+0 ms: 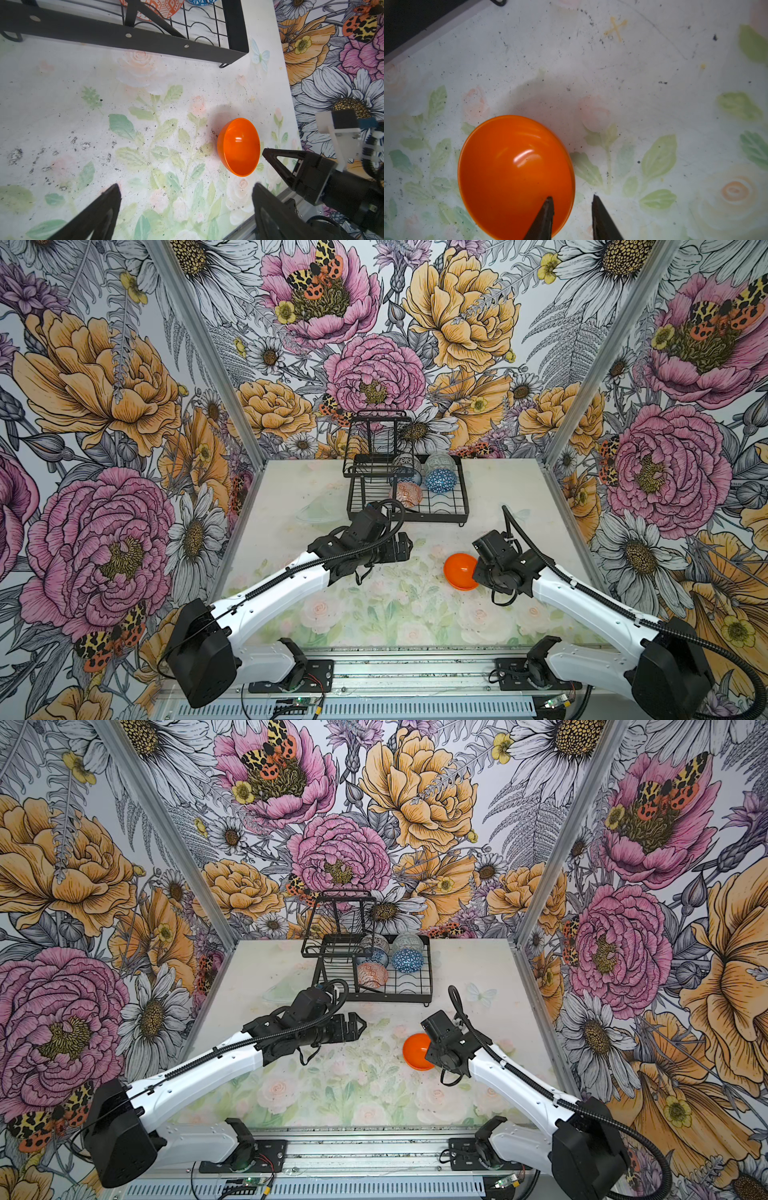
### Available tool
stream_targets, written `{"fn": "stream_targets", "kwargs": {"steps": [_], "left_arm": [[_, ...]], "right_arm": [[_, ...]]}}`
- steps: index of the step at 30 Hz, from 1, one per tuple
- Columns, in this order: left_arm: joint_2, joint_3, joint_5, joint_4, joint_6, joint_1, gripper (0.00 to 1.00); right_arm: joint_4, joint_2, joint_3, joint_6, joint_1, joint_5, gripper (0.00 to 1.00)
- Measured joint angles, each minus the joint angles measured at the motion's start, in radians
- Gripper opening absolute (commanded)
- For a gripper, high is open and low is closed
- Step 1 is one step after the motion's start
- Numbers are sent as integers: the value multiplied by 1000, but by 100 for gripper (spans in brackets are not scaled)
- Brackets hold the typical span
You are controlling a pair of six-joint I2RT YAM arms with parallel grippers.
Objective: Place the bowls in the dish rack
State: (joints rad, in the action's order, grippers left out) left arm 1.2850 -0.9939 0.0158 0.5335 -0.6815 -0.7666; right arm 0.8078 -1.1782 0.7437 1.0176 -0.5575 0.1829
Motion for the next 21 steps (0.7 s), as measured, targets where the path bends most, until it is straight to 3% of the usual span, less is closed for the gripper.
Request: {"fn": "stream_targets", "kwargs": {"steps": [11, 21], "left_arm": [[18, -17, 30, -17, 3, -39, 99], [18, 0, 56, -25, -27, -43, 99]], "right_arm": [[-46, -134, 0, -77, 35, -62, 28], [-145, -204, 0, -80, 35, -134, 11]]}}
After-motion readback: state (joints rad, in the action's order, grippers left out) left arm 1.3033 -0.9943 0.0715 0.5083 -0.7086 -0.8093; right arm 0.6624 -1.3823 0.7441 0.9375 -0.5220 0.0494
